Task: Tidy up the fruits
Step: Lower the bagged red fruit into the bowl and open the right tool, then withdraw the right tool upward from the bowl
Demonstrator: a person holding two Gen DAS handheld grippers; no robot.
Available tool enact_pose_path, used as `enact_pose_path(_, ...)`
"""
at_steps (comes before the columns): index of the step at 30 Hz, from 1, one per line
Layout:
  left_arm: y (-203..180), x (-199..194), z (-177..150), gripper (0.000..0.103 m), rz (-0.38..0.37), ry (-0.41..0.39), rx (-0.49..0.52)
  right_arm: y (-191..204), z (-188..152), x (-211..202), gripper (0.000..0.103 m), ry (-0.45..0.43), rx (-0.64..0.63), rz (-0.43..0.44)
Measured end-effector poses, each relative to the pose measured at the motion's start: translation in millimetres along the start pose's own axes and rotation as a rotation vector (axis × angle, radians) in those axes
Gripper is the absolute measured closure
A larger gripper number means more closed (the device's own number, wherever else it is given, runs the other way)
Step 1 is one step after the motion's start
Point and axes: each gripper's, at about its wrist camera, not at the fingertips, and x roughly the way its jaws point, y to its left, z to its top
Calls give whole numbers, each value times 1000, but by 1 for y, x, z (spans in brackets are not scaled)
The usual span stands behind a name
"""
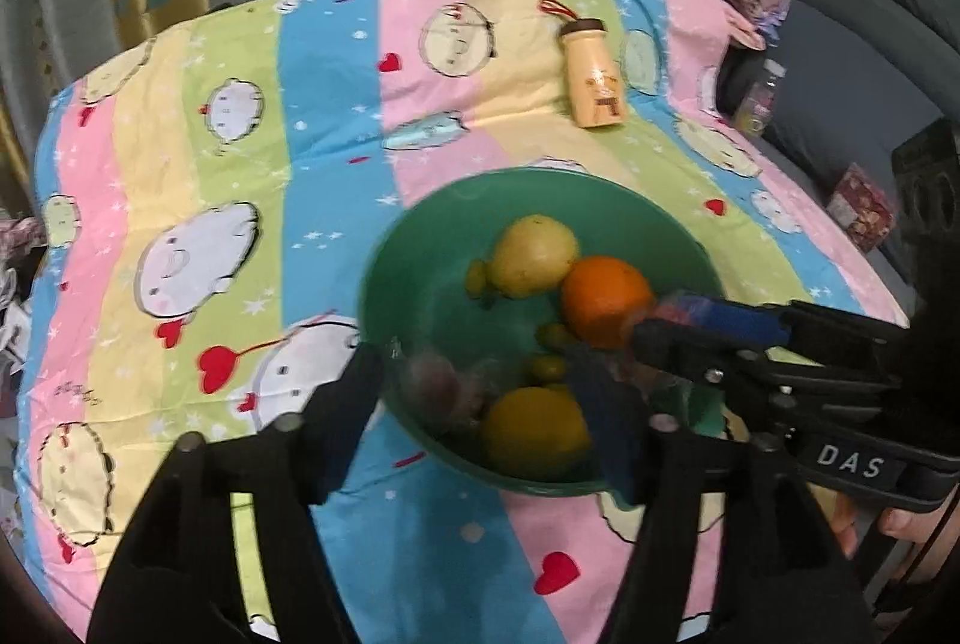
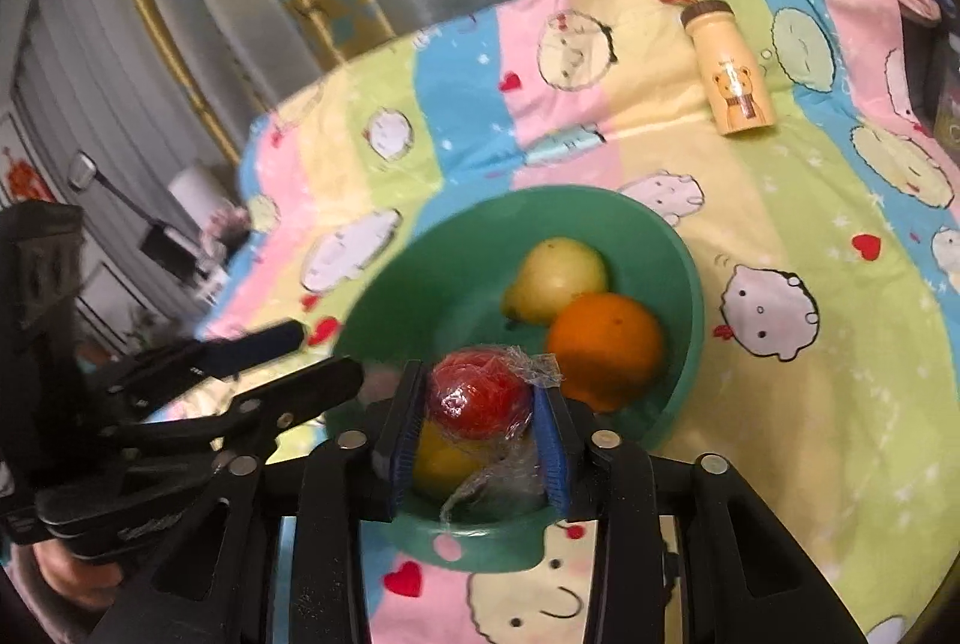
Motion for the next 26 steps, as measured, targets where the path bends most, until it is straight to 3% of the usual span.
enact_pose_path(4,11,-25,4,5,25,-33,-31,9,10,-18,29,10,-44,-86)
enact_pose_path(7,16,-47,8,1,35,-47,-51,19,23,-36,17,14,-78,-100)
enact_pose_path(13,14,-85,19,0,135,-39,-54,52,36,-72,9,28,-178,-156)
enact_pose_path(19,16,-110,26,1,38,-51,-115,73,41,-98,9,26,-232,-160)
enact_pose_path(26,8,-118,31,0,73,-80,-105,83,41,-115,9,-2,-251,-157)
